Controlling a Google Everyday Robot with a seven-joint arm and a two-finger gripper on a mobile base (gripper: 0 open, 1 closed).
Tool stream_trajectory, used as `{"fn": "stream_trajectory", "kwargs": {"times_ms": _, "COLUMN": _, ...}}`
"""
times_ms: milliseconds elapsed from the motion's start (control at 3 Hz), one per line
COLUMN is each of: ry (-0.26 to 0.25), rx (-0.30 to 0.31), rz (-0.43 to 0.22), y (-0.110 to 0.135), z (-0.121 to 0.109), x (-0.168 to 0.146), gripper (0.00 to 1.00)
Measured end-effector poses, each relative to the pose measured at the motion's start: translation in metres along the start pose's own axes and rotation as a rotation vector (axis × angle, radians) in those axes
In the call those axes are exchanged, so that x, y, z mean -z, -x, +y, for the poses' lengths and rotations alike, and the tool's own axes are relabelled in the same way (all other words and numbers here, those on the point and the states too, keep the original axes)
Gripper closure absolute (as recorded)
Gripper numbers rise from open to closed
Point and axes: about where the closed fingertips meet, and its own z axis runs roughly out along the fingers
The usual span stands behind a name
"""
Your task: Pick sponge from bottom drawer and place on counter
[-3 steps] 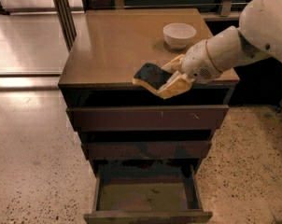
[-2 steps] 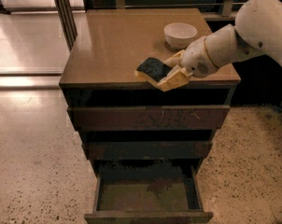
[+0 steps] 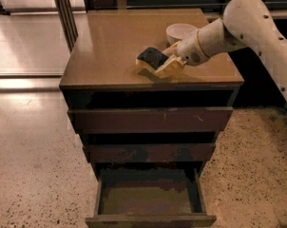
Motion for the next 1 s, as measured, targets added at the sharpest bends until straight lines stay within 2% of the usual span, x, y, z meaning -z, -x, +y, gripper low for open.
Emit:
{"fn": "stream_trajectory", "kwargs": {"times_ms": 667, "ry": -0.016, "rx": 0.01, "rz": -0.024, "y": -0.004, "z": -0.04, "x": -0.031, "gripper": 1.0}}
{"fn": "stream_trajectory", "kwargs": {"times_ms": 1000, "ry": -0.017, "rx": 0.009, "rz": -0.027, "y": -0.004, "z": -0.041, "x": -0.031, "gripper": 0.81}}
